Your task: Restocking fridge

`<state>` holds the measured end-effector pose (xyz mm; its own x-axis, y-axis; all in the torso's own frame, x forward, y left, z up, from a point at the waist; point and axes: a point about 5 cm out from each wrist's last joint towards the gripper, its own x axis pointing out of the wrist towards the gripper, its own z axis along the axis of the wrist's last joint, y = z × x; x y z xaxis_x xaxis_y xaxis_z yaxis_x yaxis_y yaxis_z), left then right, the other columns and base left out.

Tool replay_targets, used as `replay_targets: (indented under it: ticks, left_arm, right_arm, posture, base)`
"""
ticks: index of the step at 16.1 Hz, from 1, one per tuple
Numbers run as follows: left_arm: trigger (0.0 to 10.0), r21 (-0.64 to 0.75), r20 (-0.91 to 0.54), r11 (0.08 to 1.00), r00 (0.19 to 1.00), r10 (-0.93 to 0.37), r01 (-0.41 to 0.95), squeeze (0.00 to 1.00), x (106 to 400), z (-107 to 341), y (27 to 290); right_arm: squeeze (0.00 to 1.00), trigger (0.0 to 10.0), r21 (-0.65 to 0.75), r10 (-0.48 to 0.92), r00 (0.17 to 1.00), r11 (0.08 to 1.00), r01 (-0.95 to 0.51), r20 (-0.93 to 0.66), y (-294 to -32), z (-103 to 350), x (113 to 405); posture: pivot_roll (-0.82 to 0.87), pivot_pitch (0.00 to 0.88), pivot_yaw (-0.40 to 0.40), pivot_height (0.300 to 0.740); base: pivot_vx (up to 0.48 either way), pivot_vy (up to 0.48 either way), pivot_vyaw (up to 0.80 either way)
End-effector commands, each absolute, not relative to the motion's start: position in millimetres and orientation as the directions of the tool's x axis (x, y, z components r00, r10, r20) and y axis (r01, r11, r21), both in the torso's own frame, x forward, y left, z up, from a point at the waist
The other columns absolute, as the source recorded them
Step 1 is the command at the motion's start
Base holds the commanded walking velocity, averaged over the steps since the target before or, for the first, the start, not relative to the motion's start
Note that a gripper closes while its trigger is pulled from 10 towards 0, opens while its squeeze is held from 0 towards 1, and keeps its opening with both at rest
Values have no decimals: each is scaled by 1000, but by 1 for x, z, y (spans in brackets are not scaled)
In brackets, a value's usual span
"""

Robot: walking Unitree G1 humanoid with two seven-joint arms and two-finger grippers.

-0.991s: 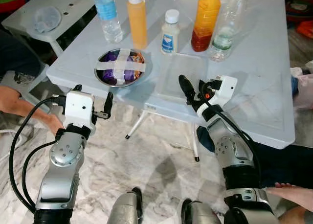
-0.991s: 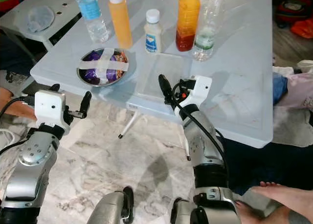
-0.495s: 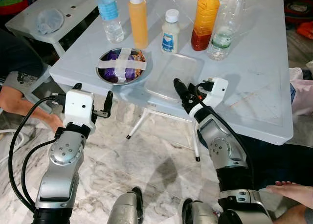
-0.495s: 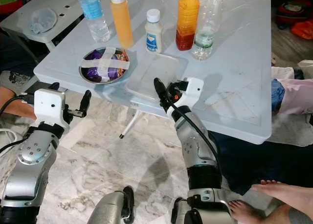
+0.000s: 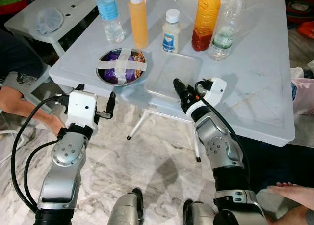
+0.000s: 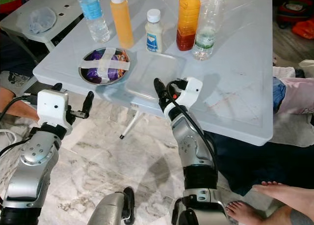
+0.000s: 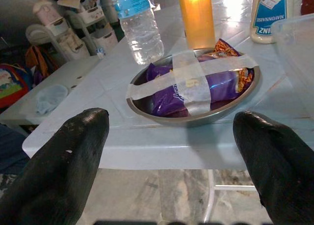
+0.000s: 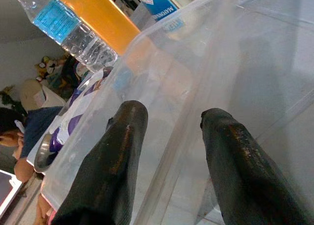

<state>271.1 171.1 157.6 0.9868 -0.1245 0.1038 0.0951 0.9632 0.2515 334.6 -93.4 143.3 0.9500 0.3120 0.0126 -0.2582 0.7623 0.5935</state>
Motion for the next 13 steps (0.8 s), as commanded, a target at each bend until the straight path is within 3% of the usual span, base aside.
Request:
replay_targets:
  ticks: [1, 13]
  left_arm:
    - [10000, 266, 117, 960, 986, -118, 83, 0, 269, 161, 173]
    - [10000, 245, 121, 967, 987, -104, 72, 0, 274, 161, 169]
  right_arm:
    - [0, 118, 612, 306, 951, 760, -218, -40, -93, 135, 333]
    - [0, 0, 618, 127, 990, 784, -59, -67, -116, 139, 336]
  posture:
    - [144, 191, 91, 740]
    - [101, 180, 93, 740]
  base:
    - [0, 0, 0]
    - [0, 0, 0]
